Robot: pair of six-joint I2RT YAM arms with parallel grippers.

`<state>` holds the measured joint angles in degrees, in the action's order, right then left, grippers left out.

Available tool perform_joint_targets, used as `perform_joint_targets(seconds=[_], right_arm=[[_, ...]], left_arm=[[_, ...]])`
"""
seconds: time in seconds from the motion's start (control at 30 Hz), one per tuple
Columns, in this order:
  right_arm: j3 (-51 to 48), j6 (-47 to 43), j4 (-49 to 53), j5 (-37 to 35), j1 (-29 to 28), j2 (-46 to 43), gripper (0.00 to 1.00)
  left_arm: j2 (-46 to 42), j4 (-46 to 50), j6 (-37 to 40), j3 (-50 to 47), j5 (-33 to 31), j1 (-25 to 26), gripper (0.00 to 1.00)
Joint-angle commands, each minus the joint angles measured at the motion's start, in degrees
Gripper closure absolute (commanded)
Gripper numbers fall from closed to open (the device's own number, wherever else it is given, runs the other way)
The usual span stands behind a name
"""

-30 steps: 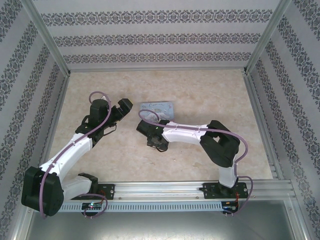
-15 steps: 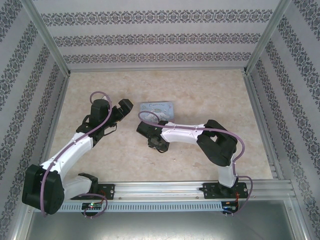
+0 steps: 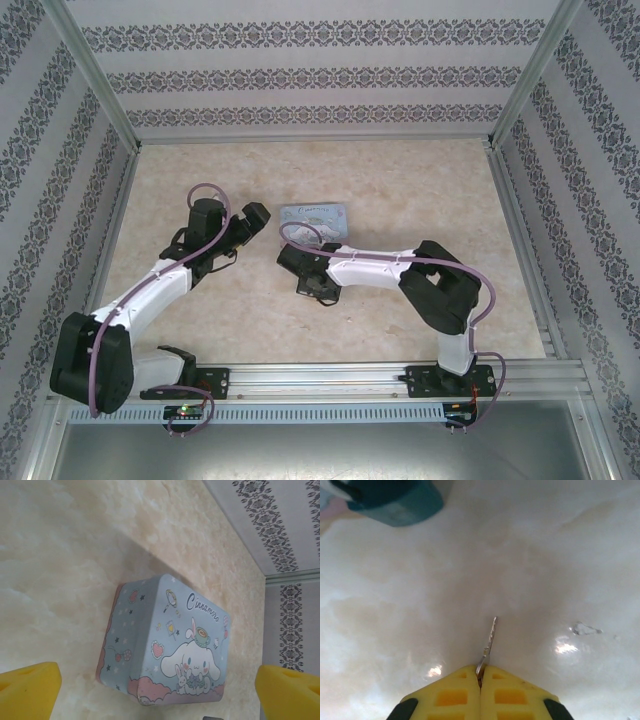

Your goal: Unlock a padlock with a key

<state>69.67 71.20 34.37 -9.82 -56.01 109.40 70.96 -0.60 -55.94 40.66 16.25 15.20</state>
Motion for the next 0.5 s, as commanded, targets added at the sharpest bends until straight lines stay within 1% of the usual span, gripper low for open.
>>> perform_joint_targets(seconds=[0.0,0.17,0.27,0.47], right_arm=[[-4.15,-2.44,-2.95,0.6,0.51,0.49,1.0],[-8.83,-5.32,-5.75,-0.5,0.54,-7.28,1.0],[-11.66,-8.25,-7.0,-0.74,1.31,-13.43,1.0],[-17.66,-12.98,-9.7,1.04,5.86,-24.27,1.0]], left_arm=[[0.52,0.96,1.14,1.57,1.19,-0.66,0.01],[0.75,2.82,1.8,2.68,2.41,-0.61,0.0],[0.93,3.58,2.13,3.63,4.19,-0.52,0.0],[1.67,4.22,1.78,5.51,6.98,0.3,0.0]])
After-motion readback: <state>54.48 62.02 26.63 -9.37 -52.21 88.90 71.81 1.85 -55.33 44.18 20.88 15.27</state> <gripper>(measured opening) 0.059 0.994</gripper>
